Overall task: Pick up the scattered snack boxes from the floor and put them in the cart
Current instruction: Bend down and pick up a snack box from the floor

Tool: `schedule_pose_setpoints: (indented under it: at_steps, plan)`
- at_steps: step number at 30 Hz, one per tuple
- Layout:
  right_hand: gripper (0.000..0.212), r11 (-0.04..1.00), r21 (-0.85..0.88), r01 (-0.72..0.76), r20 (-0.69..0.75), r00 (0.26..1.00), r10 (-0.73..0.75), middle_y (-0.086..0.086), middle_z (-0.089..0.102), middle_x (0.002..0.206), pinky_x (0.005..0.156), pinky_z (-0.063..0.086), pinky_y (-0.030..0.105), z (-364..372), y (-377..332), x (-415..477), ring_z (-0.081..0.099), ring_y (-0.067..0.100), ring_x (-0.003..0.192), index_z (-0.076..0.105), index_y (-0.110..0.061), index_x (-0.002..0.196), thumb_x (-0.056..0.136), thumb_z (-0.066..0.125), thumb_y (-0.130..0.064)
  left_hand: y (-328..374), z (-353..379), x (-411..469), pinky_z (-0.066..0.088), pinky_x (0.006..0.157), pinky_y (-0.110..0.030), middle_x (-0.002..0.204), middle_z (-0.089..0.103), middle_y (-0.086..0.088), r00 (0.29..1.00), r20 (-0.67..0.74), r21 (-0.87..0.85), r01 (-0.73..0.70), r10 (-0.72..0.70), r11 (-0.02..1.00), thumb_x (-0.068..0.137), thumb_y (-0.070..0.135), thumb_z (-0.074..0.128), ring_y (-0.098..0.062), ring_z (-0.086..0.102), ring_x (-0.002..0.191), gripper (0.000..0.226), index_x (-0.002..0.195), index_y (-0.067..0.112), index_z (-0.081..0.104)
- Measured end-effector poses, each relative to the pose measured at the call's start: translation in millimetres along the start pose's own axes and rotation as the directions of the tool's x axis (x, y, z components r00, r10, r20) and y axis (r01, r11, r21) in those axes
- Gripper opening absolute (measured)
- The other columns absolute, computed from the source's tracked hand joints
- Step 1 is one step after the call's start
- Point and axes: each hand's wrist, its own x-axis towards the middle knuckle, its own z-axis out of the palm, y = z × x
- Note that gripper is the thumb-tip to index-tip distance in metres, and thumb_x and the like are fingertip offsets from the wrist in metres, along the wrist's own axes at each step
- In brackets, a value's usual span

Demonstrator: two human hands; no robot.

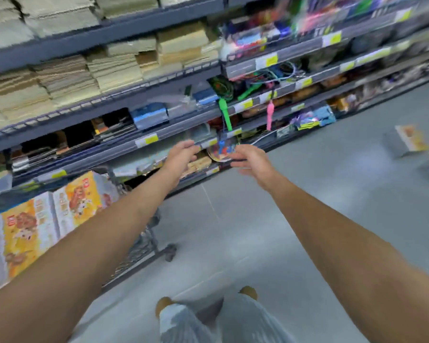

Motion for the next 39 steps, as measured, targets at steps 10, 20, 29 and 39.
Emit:
schedule_pose_setpoints:
  at_steps: [10, 20, 29, 39]
  plan:
    - [0.011, 0.994, 0.088, 0.07, -0.154, 0.987, -0.056, 0.012, 0.067, 0.114, 0.072, 0.043, 0.028, -205.1, -8.1, -21.6, 0.064, 0.021, 0.088, 0.054, -0.025, 0.09, 0.097, 0.047, -0.027, 70.8, 208.1, -17.3, 0.038, 0.079, -0.029, 0.116, 0.057, 0.002, 0.972, 0.231, 0.082, -0.064, 0.043, 0.995, 0.092, 0.028, 0.057, -0.017, 0.057, 0.107, 0.037, 0.128, 0.02, 0.053]
    - [0.018, 0.977, 0.184, 0.107, -0.338, 0.94, -0.039, 0.006, 0.065, 0.106, 0.071, 0.045, 0.028, -379.1, -14.8, -9.3, 0.064, 0.021, 0.09, 0.053, -0.019, 0.112, 0.097, 0.045, -0.026, 131.7, 386.0, 18.5, 0.038, 0.089, -0.032, 0.133, 0.056, 0.002, 0.867, 0.496, 0.208, -0.172, 0.048, 0.963, 0.092, 0.035, 0.053, -0.014, 0.057, 0.109, 0.04, 0.129, 0.021, 0.052]
    - [0.01, 0.969, 0.231, 0.094, -0.53, 0.847, 0.044, 0.004, 0.068, 0.1, 0.071, 0.045, 0.028, -544.3, -54.9, 34.8, 0.065, 0.02, 0.089, 0.057, -0.023, 0.091, 0.096, 0.048, -0.025, 228.1, 575.5, 81.3, 0.036, 0.092, -0.032, 0.133, 0.056, 0.004, 0.69, 0.724, 0.282, -0.274, -0.016, 0.92, 0.095, 0.033, 0.05, -0.013, 0.056, 0.11, 0.041, 0.133, 0.019, 0.048]
    - [0.011, 0.946, 0.277, 0.165, -0.68, 0.73, 0.072, -0.001, 0.067, 0.091, 0.065, 0.04, 0.026, -710.2, -87.6, 72.1, 0.062, 0.013, 0.077, 0.054, -0.026, 0.088, 0.097, 0.048, -0.025, 296.7, 780.5, 102.5, 0.035, 0.088, -0.031, 0.128, 0.057, 0.005, 0.529, 0.844, 0.336, -0.389, -0.09, 0.858, 0.095, 0.032, 0.049, -0.014, 0.056, 0.111, 0.03, 0.124, 0.024, 0.051]
